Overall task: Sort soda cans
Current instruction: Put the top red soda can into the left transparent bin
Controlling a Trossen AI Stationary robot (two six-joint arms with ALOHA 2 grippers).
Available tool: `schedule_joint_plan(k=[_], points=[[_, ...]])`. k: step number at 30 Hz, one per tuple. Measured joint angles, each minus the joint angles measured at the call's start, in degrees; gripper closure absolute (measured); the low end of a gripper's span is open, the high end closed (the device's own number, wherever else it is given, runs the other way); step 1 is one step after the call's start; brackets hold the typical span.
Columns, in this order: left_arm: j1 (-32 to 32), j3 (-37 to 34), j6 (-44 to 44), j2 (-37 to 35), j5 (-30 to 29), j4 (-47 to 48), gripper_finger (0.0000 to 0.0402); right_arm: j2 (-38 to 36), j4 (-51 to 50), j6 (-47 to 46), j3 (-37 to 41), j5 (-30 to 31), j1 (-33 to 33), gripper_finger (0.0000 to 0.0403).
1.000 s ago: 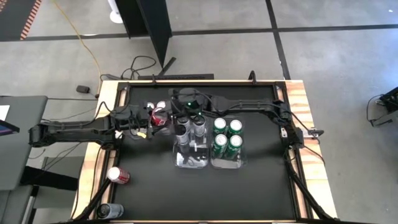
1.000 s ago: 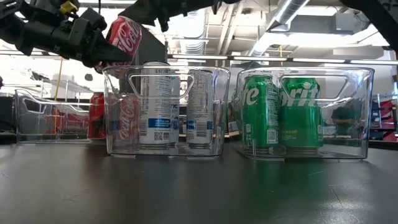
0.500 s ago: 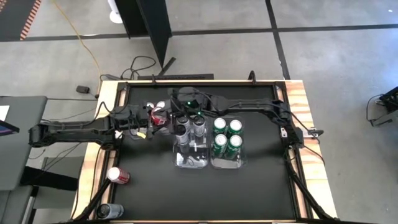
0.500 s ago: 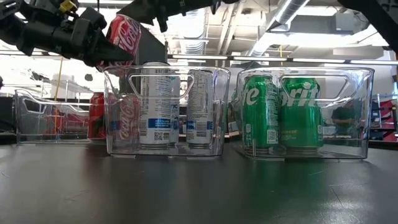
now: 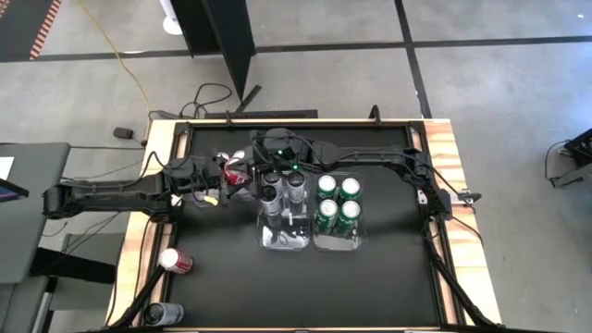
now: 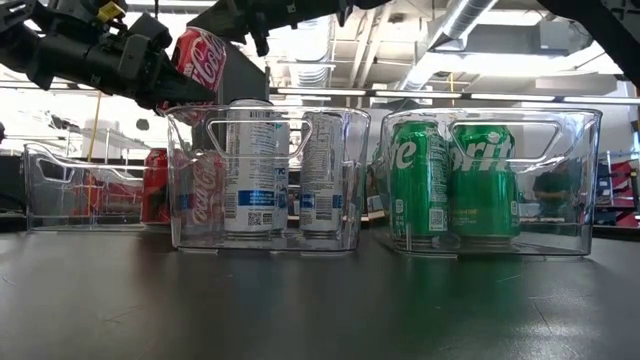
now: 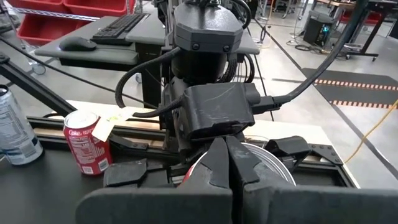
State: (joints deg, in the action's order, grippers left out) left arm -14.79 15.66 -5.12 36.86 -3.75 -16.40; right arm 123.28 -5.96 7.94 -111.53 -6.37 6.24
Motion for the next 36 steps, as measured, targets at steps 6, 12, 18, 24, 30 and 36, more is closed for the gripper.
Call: schedule_joint_plan(k=[6,12,18,24,30,36], points=[[0.0,0.0,0.03,0.0,-0.12,0.06,0.0115,0.0,0.17,0.66,0.04,0.0,0.0,0.0401],[0.0,0.03,0.28,-0.1,-2.54,1.65,0.0116,-1.29,0.98,2.94,0.34,0.16,-0.19,0.0371],[0.0,-1.19,1.11,-0.3,-3.52,-1.96,0.0116,-3.67,-0.84,5.94,0.42,0.35,-0.22,0.0344],[-0.07,-5.88,1.7,-0.28,-5.41,-7.52,0.0116,-6.7,-3.18,9.69,0.53,0.47,-0.22,0.0342],[-0.04,-8.23,2.08,-0.19,-5.03,-7.83,0.0116,-10.53,-8.25,11.89,0.35,0.79,-0.11,0.0341],[-0.04,-9.63,1.89,-0.22,-4.34,-8.57,0.0116,-12.48,-14.33,14.58,0.27,0.85,0.21,0.0341]])
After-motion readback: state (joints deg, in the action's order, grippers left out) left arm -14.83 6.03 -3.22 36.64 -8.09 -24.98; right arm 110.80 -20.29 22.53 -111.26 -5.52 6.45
